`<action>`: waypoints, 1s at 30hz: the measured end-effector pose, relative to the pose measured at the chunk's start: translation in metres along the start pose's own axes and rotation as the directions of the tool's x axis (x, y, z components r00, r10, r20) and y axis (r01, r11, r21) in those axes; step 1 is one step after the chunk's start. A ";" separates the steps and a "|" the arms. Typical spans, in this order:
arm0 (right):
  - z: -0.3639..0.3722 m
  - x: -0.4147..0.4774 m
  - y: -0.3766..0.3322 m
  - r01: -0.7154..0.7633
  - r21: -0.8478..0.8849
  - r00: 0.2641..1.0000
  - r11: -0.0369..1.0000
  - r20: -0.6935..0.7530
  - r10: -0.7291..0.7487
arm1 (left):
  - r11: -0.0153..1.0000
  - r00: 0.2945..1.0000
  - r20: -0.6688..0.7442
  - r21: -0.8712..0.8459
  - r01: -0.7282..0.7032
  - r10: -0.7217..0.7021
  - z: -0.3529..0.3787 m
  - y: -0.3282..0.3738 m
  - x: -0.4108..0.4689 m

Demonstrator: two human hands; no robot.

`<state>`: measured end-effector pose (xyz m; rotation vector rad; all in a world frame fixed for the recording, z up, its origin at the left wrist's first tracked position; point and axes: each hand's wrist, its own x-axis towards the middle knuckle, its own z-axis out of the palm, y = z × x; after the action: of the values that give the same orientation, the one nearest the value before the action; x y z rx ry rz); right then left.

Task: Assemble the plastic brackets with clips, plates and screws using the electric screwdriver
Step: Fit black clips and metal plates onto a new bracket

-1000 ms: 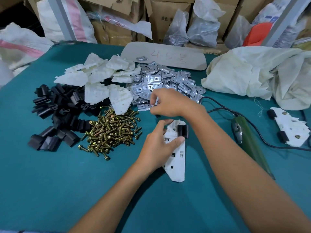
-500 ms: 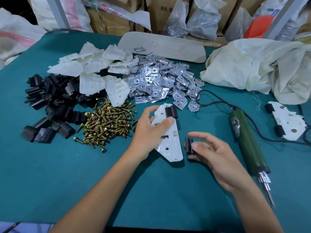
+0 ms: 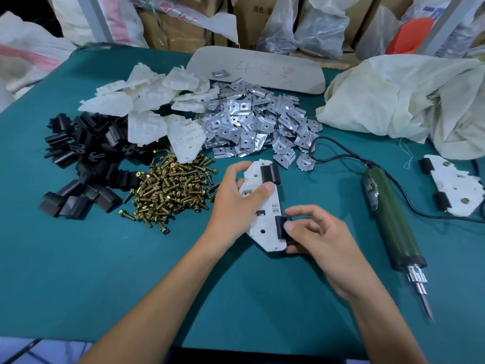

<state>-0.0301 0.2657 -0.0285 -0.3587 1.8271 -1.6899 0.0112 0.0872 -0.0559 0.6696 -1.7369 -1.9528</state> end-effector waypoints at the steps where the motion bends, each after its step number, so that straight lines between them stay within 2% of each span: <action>1: 0.001 0.000 0.001 0.029 -0.060 0.999 0.998 -0.011 -0.030 | 1.000 1.000 -0.006 0.024 -0.012 0.012 0.001 -0.001 -0.001; 4: 0.006 -0.001 0.006 0.092 -0.236 0.995 0.967 -0.018 -0.099 | 0.993 0.999 -0.028 0.112 -0.041 0.044 0.001 -0.001 -0.004; 15: 0.003 0.001 0.013 0.111 -0.208 0.994 0.972 0.007 -0.112 | 0.987 0.997 -0.019 0.147 -0.068 0.071 0.000 0.003 -0.008; 19: -0.004 0.016 -0.002 0.180 -0.353 0.972 0.918 -0.082 -0.222 | 0.984 0.998 0.019 0.167 -0.066 0.064 -0.001 0.003 -0.009; 23: 0.003 0.055 -0.025 0.221 -0.164 0.970 0.961 -0.066 -0.234 | 0.976 0.998 0.036 0.210 -0.066 0.059 0.000 0.001 -0.008; 27: 0.013 0.080 -0.018 0.195 -0.073 0.979 0.978 -0.048 -0.199 | 0.969 0.998 0.030 0.240 -0.056 0.050 0.000 -0.002 -0.006; 30: 0.010 0.083 -0.007 0.179 -0.047 0.979 0.983 -0.092 -0.183 | 0.920 0.995 0.013 0.380 -0.098 0.101 0.002 -0.004 -0.008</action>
<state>-0.0897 0.2083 -0.0427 -0.4811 1.9493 -1.8243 0.0160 0.0940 -0.0593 0.6971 -2.1271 -1.5546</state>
